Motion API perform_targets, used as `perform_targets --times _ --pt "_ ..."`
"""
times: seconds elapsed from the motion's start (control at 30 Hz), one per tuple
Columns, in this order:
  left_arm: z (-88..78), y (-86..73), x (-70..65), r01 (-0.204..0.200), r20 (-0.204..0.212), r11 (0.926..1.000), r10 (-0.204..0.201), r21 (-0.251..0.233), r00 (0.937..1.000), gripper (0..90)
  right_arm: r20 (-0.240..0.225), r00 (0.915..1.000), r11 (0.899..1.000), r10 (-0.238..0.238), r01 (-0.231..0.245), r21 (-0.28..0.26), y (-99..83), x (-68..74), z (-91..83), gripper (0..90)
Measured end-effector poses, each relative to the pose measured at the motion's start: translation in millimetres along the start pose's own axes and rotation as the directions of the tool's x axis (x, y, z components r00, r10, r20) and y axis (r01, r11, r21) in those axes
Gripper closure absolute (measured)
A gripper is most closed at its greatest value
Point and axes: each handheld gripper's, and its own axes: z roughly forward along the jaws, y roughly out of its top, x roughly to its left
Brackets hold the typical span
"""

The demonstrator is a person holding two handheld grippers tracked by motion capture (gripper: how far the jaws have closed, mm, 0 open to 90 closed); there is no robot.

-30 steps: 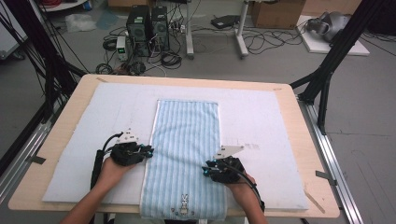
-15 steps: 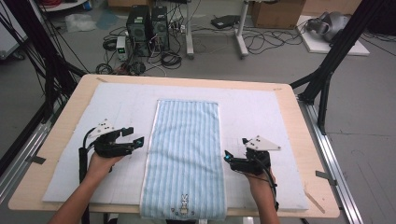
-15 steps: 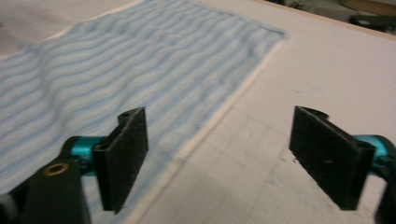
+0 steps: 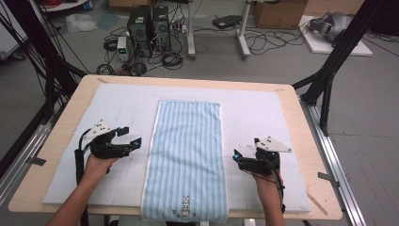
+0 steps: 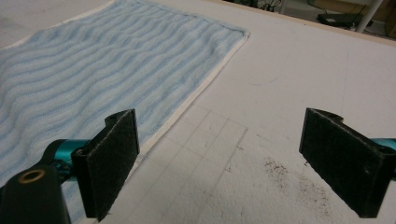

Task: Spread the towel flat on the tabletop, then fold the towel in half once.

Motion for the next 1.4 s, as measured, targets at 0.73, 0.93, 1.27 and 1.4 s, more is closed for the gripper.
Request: perform_targets --times 0.73,0.93,1.27,1.4 --pt "3.9 -1.7 4.7 0.051 -0.002 0.9987 -0.051 0.006 0.9987 20.4 -0.014 0.9998 1.000 0.012 -0.012 0.015 -2.7 -2.5 4.1 11.3" --pt "15.0 9.6 8.6 0.075 -0.026 0.9972 -0.075 0.001 0.9968 20.1 -0.016 0.9996 1.000 0.022 -0.022 0.008 -2.1 -3.7 3.9 11.3" --pt "59.4 40.2 21.0 0.116 -0.075 0.9906 -0.111 0.073 0.9910 17.7 -0.020 0.9989 0.999 0.043 -0.043 0.016 -4.7 -6.4 3.2 11.3" --pt "77.5 41.7 25.5 0.132 -0.092 0.9849 -0.122 0.112 0.9883 21.4 -0.025 0.9989 0.999 0.038 -0.038 0.025 -5.4 -5.8 4.8 11.3"
